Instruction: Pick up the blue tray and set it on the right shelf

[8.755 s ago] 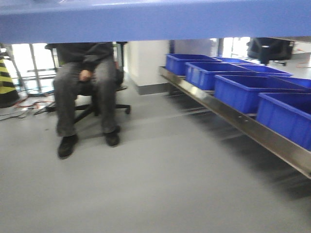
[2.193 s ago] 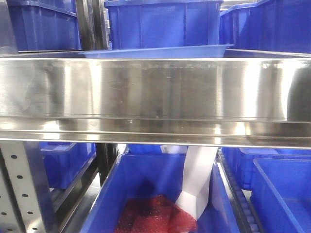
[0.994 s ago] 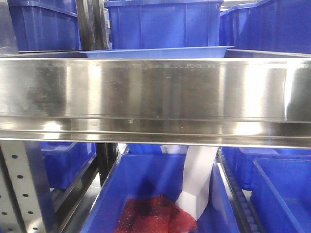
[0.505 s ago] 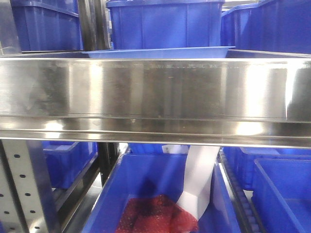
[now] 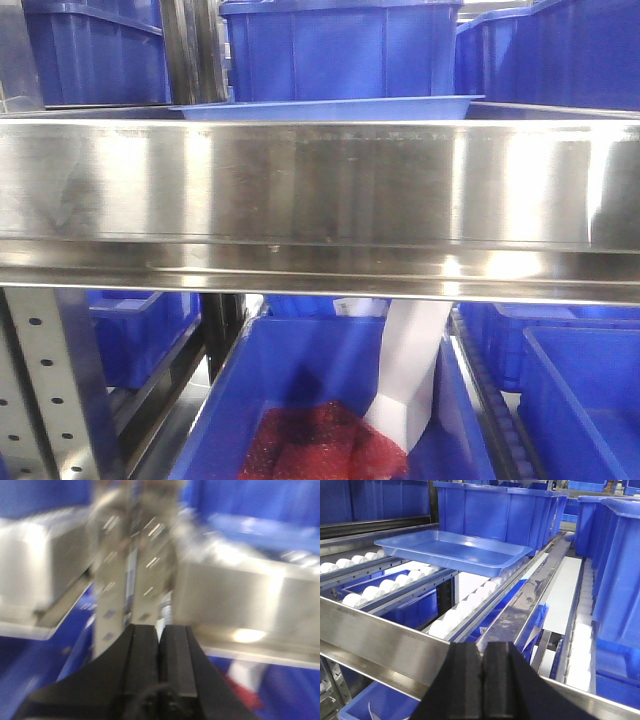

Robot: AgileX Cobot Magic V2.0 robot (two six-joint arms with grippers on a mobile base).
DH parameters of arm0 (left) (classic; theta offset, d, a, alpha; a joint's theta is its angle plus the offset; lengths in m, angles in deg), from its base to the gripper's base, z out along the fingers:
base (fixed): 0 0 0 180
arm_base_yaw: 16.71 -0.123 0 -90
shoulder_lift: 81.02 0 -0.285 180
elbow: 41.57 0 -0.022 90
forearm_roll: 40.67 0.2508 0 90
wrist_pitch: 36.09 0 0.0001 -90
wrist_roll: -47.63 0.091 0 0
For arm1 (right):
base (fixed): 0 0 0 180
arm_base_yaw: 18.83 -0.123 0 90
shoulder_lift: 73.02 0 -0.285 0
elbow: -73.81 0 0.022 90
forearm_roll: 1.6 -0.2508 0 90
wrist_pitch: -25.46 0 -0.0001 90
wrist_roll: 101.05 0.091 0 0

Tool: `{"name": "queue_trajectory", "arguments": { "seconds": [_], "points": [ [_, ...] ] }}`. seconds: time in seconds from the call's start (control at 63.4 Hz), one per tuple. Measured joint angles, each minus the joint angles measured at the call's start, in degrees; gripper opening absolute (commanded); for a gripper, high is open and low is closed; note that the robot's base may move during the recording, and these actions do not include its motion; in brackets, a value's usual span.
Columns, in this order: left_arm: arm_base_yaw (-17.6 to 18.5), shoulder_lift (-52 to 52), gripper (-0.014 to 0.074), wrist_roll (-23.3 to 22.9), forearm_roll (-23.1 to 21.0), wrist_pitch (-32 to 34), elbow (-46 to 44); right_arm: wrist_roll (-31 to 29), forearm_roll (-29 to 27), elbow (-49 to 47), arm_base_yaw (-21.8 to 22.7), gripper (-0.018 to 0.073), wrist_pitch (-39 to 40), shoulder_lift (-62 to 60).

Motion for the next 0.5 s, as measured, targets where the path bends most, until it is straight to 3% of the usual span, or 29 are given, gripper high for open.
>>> {"name": "queue_trajectory", "arguments": {
  "seconds": [0.158, 0.505],
  "points": [
    [-1.14, 0.09, -0.0048, 0.00, -0.22, 7.42, 2.26, -0.10, 0.00, 0.00, 0.00, 0.0022, 0.00, 0.00],
    [-1.14, 0.09, -0.0048, 0.00, -0.43, 8.04, 2.26, -0.10, 0.00, 0.00, 0.00, 0.0022, 0.00, -0.10]
  ]
}}
